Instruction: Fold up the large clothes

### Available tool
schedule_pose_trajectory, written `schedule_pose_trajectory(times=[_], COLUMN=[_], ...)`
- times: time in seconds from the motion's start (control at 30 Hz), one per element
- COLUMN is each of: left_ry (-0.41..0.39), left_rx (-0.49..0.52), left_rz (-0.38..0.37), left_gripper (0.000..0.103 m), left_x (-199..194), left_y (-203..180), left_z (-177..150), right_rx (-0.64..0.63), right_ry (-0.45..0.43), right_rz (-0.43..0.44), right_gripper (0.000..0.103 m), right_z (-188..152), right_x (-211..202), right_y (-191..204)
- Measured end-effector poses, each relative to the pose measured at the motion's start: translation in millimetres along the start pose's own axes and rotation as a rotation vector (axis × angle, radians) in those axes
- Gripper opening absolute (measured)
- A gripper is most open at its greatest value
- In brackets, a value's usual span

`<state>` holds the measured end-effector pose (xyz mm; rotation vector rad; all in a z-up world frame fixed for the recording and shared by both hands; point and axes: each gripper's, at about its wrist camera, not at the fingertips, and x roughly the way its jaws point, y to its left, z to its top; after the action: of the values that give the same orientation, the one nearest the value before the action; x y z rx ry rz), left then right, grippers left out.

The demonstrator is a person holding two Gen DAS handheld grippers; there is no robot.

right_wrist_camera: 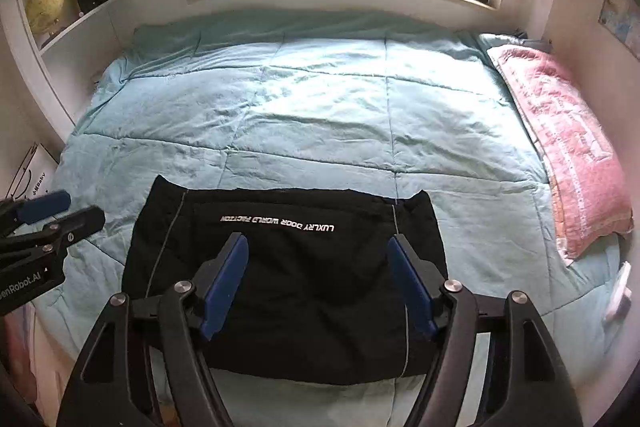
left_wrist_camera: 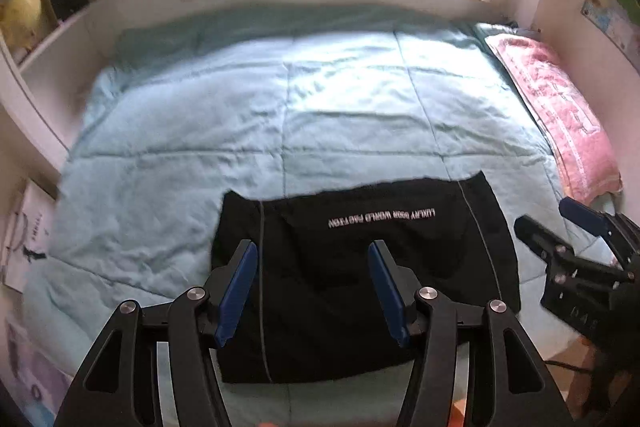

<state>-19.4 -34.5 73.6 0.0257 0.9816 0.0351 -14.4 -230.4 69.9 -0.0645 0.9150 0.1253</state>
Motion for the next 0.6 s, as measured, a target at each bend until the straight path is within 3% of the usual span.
schedule_pose_trajectory(times=[0.2,0.6], left_ry=[0.008,0.032], left_rx=[-0.052,-0.073], left_rz=[-0.035,-0.007], left_gripper=[0.059,0.059], left_x=[-4.1,10.7], left_y=[1.6,4.0], left_z=[-6.0,-15.2], right_rx=[-0.009,0.014], right_ry=[-0.046,0.026], right_rz=[-0.002,0.018], right_gripper=[0.075,0.075], right_z=[-2.2,-16.1], right_x=[-18.0,4.7], right_y=[15.6,21.1])
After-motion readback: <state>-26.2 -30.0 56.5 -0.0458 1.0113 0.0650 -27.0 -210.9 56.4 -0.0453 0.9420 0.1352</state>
